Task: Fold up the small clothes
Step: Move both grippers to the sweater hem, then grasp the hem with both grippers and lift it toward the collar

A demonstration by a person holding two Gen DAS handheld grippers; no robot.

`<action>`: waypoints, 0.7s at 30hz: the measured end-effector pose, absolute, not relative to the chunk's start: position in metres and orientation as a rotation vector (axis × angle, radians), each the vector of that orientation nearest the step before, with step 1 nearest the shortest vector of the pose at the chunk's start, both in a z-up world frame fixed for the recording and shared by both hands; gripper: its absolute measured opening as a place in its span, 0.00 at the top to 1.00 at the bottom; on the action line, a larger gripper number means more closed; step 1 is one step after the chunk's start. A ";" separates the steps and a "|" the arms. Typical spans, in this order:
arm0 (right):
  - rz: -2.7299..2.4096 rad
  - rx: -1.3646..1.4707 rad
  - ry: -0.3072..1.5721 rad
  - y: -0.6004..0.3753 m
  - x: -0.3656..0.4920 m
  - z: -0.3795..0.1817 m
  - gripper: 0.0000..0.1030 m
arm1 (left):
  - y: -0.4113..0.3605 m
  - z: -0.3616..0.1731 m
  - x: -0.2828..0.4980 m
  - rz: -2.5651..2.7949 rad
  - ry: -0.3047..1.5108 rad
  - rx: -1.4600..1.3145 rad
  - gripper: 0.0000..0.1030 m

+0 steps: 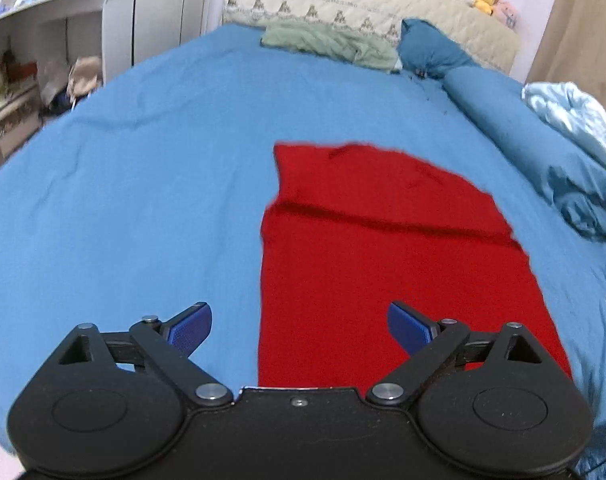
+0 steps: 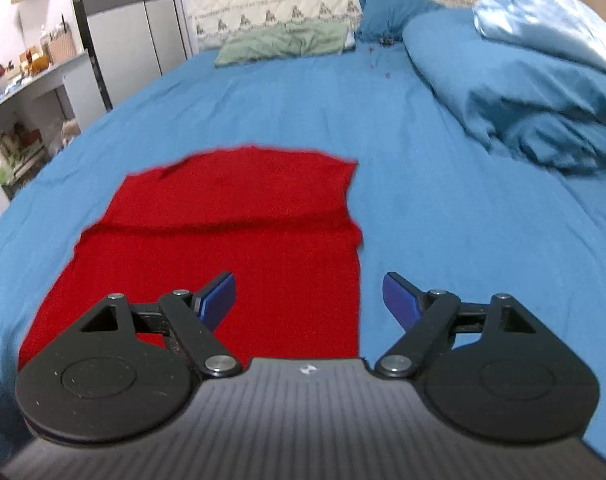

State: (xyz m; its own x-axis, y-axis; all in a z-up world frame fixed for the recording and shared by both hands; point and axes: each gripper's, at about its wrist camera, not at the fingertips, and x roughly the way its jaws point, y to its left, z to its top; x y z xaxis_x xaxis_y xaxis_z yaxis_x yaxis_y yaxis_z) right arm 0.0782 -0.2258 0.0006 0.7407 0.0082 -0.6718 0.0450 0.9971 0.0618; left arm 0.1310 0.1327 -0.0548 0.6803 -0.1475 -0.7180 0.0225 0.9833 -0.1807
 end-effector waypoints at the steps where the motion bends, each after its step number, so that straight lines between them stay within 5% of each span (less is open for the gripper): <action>1: -0.028 0.067 0.751 -0.226 0.067 -0.005 0.07 | 0.132 -0.060 0.125 -0.092 0.831 -0.164 0.06; 8: -0.063 0.069 0.874 -0.216 0.003 -0.062 0.12 | 0.133 -0.107 0.084 -0.113 0.923 -0.247 0.19; 16: -0.112 0.100 0.902 -0.200 -0.019 -0.100 0.40 | 0.117 -0.142 0.080 -0.145 0.997 -0.227 0.40; 21: -0.102 0.100 0.924 -0.193 -0.017 -0.107 0.47 | 0.111 -0.155 0.079 -0.138 1.026 -0.187 0.48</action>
